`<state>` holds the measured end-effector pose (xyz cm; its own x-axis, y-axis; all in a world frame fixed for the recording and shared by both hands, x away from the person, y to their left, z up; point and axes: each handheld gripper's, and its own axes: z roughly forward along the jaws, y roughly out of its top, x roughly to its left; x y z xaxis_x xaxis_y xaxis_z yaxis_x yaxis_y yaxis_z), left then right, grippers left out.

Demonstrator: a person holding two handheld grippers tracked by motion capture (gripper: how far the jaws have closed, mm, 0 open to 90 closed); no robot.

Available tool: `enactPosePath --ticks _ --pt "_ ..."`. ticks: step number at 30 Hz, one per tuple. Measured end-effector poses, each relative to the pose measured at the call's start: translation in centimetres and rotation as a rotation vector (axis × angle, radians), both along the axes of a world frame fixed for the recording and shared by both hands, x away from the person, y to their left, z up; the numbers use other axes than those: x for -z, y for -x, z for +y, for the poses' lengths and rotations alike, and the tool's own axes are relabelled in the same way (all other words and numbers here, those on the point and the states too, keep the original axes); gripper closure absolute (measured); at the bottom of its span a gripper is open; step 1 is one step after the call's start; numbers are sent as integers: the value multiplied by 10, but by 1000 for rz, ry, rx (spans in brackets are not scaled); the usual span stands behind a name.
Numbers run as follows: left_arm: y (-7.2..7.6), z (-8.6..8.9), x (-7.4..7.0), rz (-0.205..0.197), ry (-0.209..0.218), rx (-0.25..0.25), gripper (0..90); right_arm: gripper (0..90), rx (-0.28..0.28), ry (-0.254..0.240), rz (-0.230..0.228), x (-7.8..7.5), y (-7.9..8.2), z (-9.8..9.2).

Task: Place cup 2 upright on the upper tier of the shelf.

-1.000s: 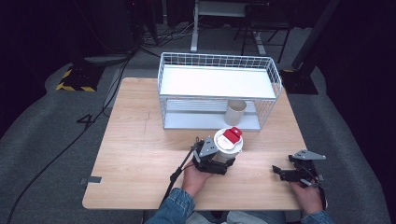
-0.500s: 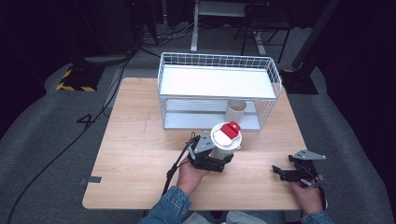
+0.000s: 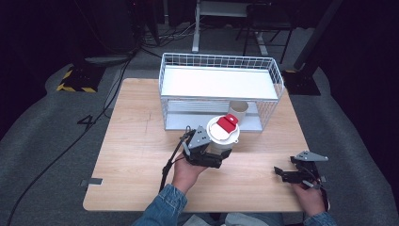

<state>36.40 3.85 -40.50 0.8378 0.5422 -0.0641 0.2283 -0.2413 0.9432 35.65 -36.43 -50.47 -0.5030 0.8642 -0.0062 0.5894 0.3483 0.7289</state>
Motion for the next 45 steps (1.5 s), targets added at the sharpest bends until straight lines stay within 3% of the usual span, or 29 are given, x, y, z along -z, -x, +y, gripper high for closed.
enactPosePath --ticks 12,24,33,45 --pt "-5 13 -35 -19 -7 3 113 110 0 0 0 0 0 0" --pt "-13 15 -59 -20 -27 11 114 114 2 -1 -2 0 1 1" --pt "-28 20 -78 -11 -14 6 114 114 7 0 0 0 1 2" --pt "-46 28 -107 -49 4 -19 114 114 11 1 0 0 1 3"
